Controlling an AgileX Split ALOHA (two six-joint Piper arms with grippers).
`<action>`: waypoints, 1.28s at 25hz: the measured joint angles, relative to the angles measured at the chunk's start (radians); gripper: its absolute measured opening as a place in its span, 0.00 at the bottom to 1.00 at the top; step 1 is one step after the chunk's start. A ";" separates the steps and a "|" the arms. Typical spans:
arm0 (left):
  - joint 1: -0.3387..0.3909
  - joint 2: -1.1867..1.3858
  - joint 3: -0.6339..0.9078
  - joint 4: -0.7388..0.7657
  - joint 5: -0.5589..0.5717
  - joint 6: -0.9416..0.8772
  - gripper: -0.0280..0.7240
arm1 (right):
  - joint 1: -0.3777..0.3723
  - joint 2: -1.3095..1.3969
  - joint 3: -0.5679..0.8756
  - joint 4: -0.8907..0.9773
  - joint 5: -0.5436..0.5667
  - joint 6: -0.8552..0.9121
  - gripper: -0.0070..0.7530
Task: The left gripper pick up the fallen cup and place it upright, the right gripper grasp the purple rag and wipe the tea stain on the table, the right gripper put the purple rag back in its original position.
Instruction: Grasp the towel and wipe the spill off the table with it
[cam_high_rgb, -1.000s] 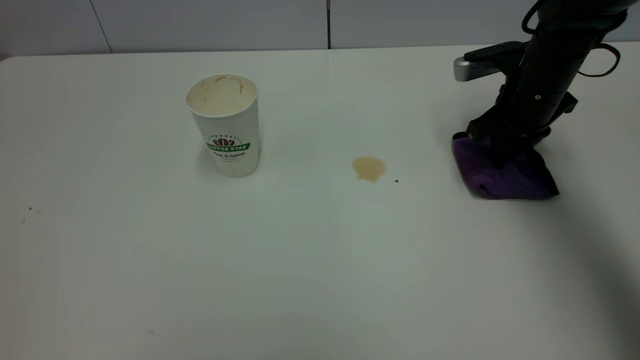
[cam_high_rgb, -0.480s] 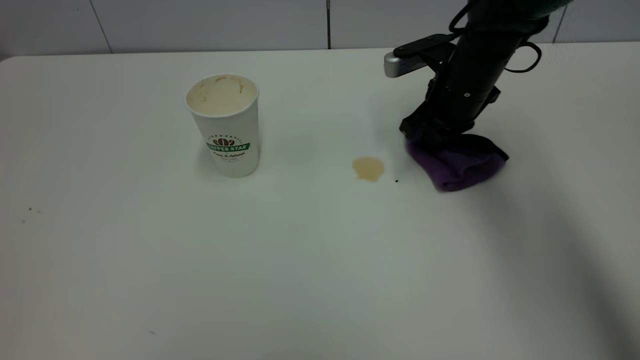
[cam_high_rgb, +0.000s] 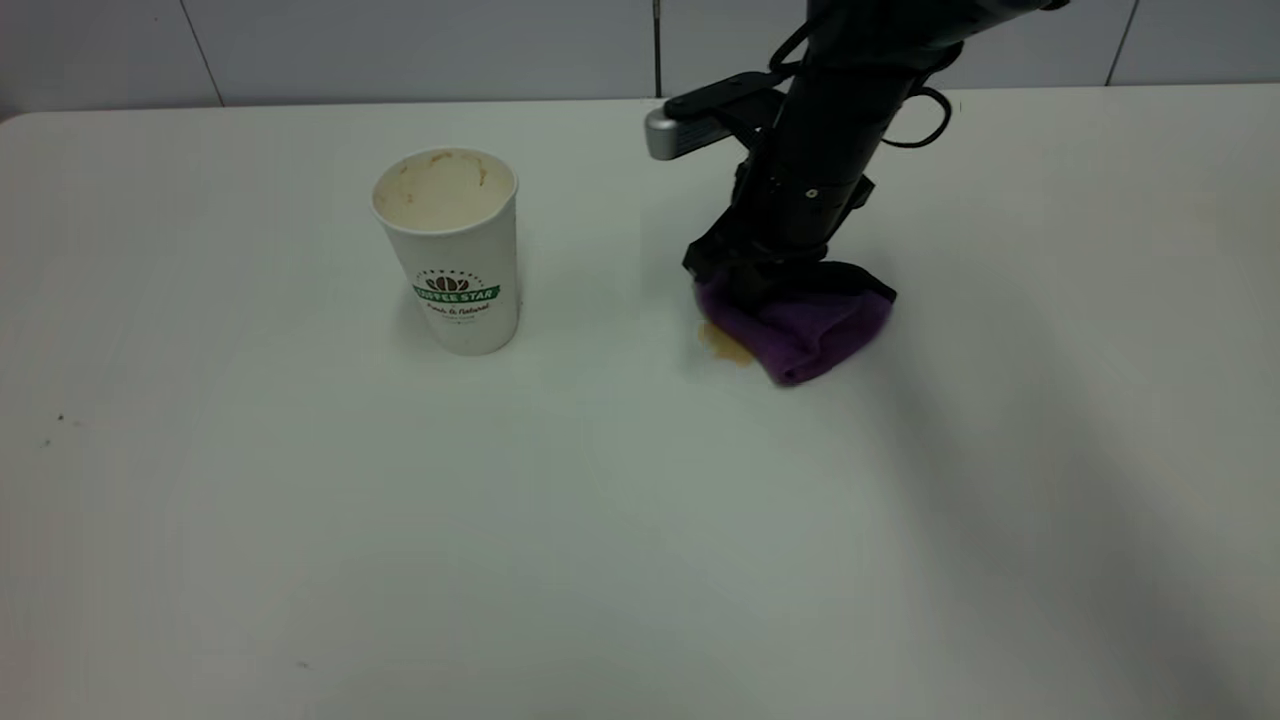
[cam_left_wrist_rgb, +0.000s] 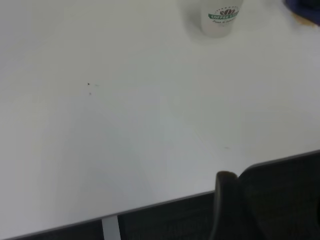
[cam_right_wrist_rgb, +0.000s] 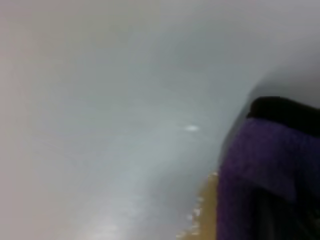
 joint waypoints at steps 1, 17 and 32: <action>0.000 0.000 0.000 0.000 0.000 0.000 0.62 | 0.011 0.000 -0.001 0.025 0.005 -0.017 0.04; 0.000 0.000 0.000 0.000 0.000 0.000 0.62 | 0.107 0.000 -0.001 0.090 0.139 -0.139 0.05; 0.000 0.000 0.000 0.000 0.000 0.000 0.62 | -0.147 0.010 -0.014 -0.096 0.174 0.133 0.06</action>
